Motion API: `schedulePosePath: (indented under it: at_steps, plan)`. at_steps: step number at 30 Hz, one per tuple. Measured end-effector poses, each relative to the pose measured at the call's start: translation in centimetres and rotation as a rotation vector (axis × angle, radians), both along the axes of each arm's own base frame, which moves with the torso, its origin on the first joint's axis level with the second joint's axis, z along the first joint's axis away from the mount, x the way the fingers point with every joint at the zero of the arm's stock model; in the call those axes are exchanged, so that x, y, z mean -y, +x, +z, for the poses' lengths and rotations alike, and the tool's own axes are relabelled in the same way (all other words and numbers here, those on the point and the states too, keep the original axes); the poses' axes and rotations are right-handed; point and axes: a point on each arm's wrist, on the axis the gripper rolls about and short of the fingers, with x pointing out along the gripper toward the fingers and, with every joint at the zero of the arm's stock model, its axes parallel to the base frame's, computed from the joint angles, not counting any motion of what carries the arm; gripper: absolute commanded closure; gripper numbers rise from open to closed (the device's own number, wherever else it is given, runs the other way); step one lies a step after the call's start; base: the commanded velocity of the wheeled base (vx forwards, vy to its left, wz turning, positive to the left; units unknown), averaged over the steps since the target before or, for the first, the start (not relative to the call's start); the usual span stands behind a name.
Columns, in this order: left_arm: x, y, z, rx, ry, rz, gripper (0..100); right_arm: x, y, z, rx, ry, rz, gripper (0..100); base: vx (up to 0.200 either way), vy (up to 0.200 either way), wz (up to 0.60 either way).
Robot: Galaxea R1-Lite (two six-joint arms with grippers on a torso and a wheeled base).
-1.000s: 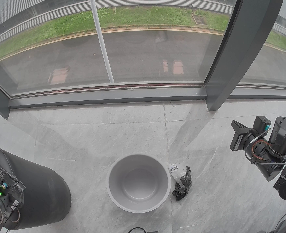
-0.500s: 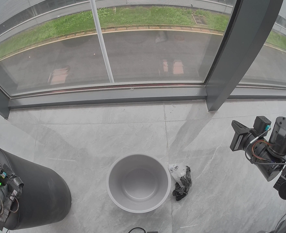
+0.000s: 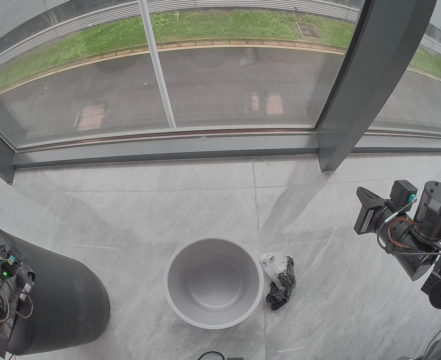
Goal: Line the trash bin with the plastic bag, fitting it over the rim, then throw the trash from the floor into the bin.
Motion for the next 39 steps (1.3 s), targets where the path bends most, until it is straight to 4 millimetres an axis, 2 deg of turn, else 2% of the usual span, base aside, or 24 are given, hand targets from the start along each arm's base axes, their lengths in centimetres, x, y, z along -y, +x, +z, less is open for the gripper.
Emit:
schedulePosePath:
  at_steps: [14, 21, 26, 32, 39]
  plan:
    - [-0.2, -0.1, -0.5, -0.003, -0.033, 0.025, 100, -0.4, 0.6, -1.4, 0.041, 0.018, -0.006, 100, 0.000, 0.000, 0.00]
    - [-0.3, 0.1, 0.1, 0.106, -0.173, 0.066, 100, -0.6, 1.0, -3.1, 0.028, 0.003, -0.009, 100, 0.000, 0.000, 0.00]
    - [0.0, 0.6, 0.6, 0.222, -0.438, 0.039, 100, -0.7, 1.1, -3.6, 0.010, -0.007, -0.006, 100, 0.000, 0.000, 0.00]
    - [0.7, 1.5, 1.9, 0.356, -0.860, 0.038, 100, -0.8, 1.1, -3.8, 0.003, -0.010, 0.000, 100, 0.000, 0.000, 0.00]
    - [1.9, 2.8, 5.3, 0.421, -1.359, -0.043, 100, -0.9, 1.1, -4.1, -0.005, -0.014, 0.006, 100, 0.000, 0.000, 0.00]
